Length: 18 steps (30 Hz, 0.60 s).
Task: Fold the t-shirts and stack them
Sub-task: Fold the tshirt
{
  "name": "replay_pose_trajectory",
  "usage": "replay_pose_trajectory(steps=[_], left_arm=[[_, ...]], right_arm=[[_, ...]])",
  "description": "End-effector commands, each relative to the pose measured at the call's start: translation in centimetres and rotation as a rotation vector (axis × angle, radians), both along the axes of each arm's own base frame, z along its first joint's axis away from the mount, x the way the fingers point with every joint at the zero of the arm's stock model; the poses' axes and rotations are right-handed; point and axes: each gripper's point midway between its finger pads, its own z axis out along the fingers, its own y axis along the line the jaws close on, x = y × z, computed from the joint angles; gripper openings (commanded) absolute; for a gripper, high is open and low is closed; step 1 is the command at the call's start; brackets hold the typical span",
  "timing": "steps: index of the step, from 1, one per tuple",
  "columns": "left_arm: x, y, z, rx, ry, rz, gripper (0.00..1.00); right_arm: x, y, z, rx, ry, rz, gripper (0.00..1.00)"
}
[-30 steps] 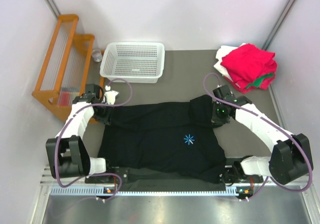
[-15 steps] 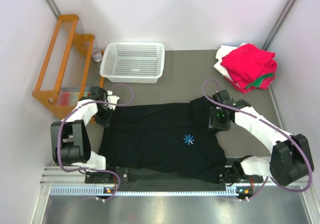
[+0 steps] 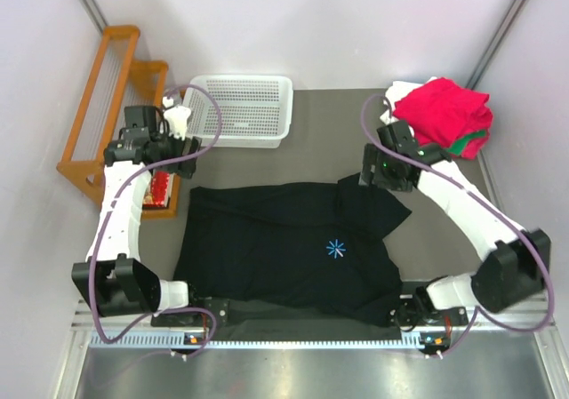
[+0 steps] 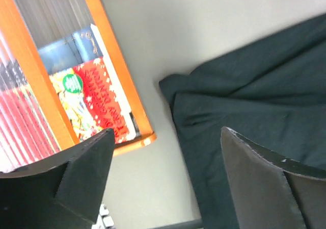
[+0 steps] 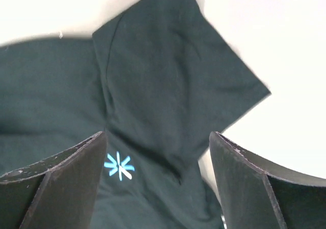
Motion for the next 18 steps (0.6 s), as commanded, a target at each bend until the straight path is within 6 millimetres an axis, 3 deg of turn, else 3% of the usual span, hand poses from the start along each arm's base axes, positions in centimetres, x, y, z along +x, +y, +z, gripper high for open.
replay_pose_trajectory(steps=[1,6,9,13,16,18], left_arm=[[-0.3,-1.4,-0.3,-0.08,0.051,-0.002,0.92],[-0.1,-1.5,-1.6,-0.082,0.034,-0.001,0.95],[0.2,-2.5,-4.1,-0.13,0.075,0.006,0.98],[0.8,-2.8,-9.2,-0.1,0.162,0.018,0.97],[1.6,-3.0,-11.6,-0.091,0.214,0.01,0.94],[2.5,-3.0,-12.1,-0.082,0.214,-0.003,0.92]], right_arm=[[3.2,0.4,-1.8,-0.041,0.009,-0.018,0.81],[5.5,0.1,-5.3,-0.114,0.039,-0.039,0.81],[7.2,-0.1,-7.2,-0.103,0.071,-0.07,0.81],[9.3,0.4,-8.6,-0.099,0.073,-0.089,0.79],[10.7,0.6,-9.1,-0.11,0.065,-0.093,0.78],[11.7,0.6,-9.2,-0.122,0.056,-0.1,0.77]])
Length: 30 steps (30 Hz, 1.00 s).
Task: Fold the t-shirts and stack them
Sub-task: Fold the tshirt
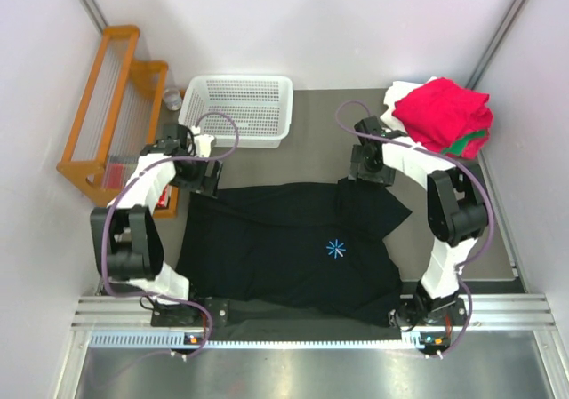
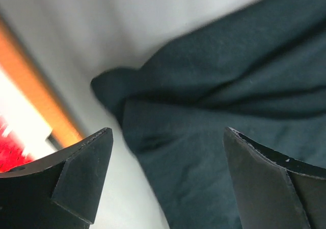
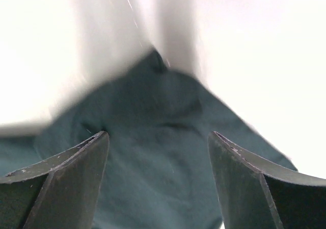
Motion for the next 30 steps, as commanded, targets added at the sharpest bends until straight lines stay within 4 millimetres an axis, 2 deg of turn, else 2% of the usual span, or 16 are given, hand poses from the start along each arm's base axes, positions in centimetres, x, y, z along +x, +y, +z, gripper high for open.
replay_pose_trajectory(steps=[1,3,7,12,13,16,19,20,24,28,30], left_arm=[[3.0,0.2,-1.4,0.023,-0.042,-0.003,0.92],[3.7,0.3,-1.6,0.039,-0.045,-0.011,0.91],[3.7,0.3,-2.7,0.038,0.017,-0.009,0.9],[3.5,0.3,-3.0,0.035,0.026,-0.015,0.89],[3.6,0.3,-2.9,0.036,0.024,-0.018,0.89],[3.6,0.4,-2.5,0.047,0.017,-0.02,0.89],[3.6,0.6,-2.0,0.057,0.012,-0.021,0.9],[3.6,0.6,-1.8,0.061,0.007,-0.022,0.9],[3.6,0.7,-1.0,0.063,-0.015,-0.023,0.9],[3.5,0.6,-0.9,0.058,-0.016,-0.028,0.9],[3.5,0.6,-0.8,0.057,-0.013,-0.024,0.9]], right_arm=[[4.3,0.7,1.9,0.002,-0.124,-0.019,0.77],[4.8,0.6,1.6,0.001,-0.121,-0.027,0.77],[4.4,0.5,0.5,0.001,-0.091,-0.046,0.76],[1.4,-0.4,-1.5,-0.01,-0.015,-0.076,0.7],[0.3,-1.0,-2.4,-0.024,0.014,-0.086,0.69],[-1.1,-2.8,-2.9,-0.056,0.025,-0.149,0.66],[-1.5,-5.0,-2.8,-0.046,0.027,-0.232,0.65],[-1.3,-6.3,-2.5,-0.039,0.021,-0.271,0.65],[-0.8,-9.3,-1.7,-0.014,0.004,-0.354,0.62],[0.8,-11.9,-0.4,0.027,-0.023,-0.421,0.62],[1.3,-13.9,-0.3,0.043,-0.022,-0.462,0.62]])
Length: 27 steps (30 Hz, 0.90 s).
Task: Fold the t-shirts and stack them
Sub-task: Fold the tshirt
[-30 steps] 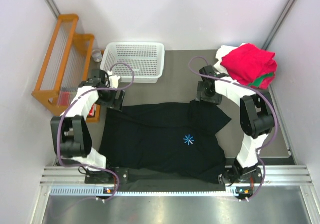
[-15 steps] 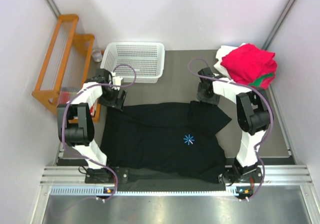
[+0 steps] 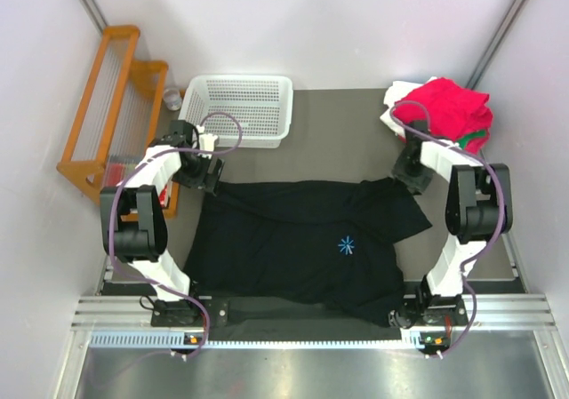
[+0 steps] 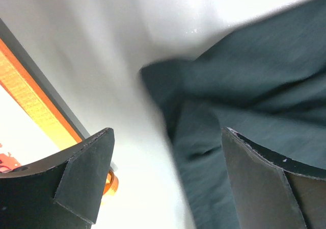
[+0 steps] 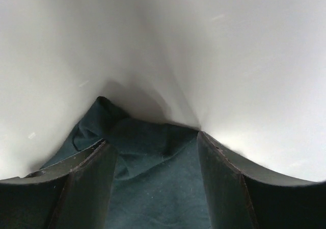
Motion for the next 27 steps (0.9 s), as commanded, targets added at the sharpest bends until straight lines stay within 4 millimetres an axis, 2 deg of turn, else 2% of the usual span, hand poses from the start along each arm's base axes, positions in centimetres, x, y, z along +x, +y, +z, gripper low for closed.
replay_pose_trajectory(steps=[1,4,8,11,12,13,14,15,16,18,19,21,22,24,25,27], left_arm=[[0.9,-0.2,2.6,-0.004,-0.072,-0.013,0.9],[1.1,-0.2,2.9,-0.006,-0.084,-0.012,0.91],[1.3,-0.9,3.7,-0.046,-0.092,-0.008,0.91],[1.2,-1.6,4.7,-0.069,-0.097,-0.006,0.91],[1.1,-1.9,5.1,-0.075,-0.102,-0.01,0.91],[1.0,-1.9,5.3,-0.079,-0.104,-0.007,0.92],[0.8,-2.4,6.2,-0.081,-0.119,-0.018,0.92],[0.6,-3.4,6.5,-0.083,-0.125,-0.046,0.92],[0.5,-3.6,7.0,-0.084,-0.133,-0.048,0.92],[0.0,-4.0,7.9,-0.089,-0.156,-0.053,0.93],[-0.1,-4.0,8.1,-0.091,-0.16,-0.049,0.93],[-0.5,-3.9,8.4,-0.084,-0.174,-0.047,0.94],[-0.8,-3.5,8.1,-0.067,-0.168,-0.041,0.94],[-0.9,-2.9,8.1,-0.038,-0.184,-0.032,0.94],[-0.7,-2.3,7.9,-0.009,-0.192,0.0,0.95],[-0.3,-1.0,7.9,0.005,-0.216,0.051,0.96]], right_arm=[[2.4,-4.1,2.4,-0.01,-0.055,-0.082,0.63],[4.0,-4.3,1.8,0.034,-0.046,-0.08,0.61],[6.0,-2.4,0.6,0.115,-0.028,-0.019,0.57],[6.9,-1.6,1.8,0.057,-0.035,0.046,0.6],[6.9,-0.1,2.6,0.03,-0.046,0.094,0.64],[7.0,1.1,4.6,-0.038,-0.089,0.136,0.67],[6.9,1.9,5.7,-0.074,-0.111,0.173,0.69],[6.4,2.8,6.4,-0.095,-0.123,0.199,0.73],[5.8,4.8,8.3,-0.128,-0.16,0.246,0.74],[5.0,6.9,9.9,-0.151,-0.189,0.309,0.76],[4.0,9.4,11.3,-0.169,-0.215,0.374,0.76],[3.1,12.2,12.5,-0.176,-0.241,0.47,0.77],[1.8,15.2,13.0,-0.168,-0.248,0.558,0.77],[0.9,18.1,13.7,-0.154,-0.248,0.651,0.77],[0.0,20.4,13.2,-0.122,-0.234,0.711,0.77],[-0.3,22.4,13.2,-0.093,-0.246,0.752,0.77]])
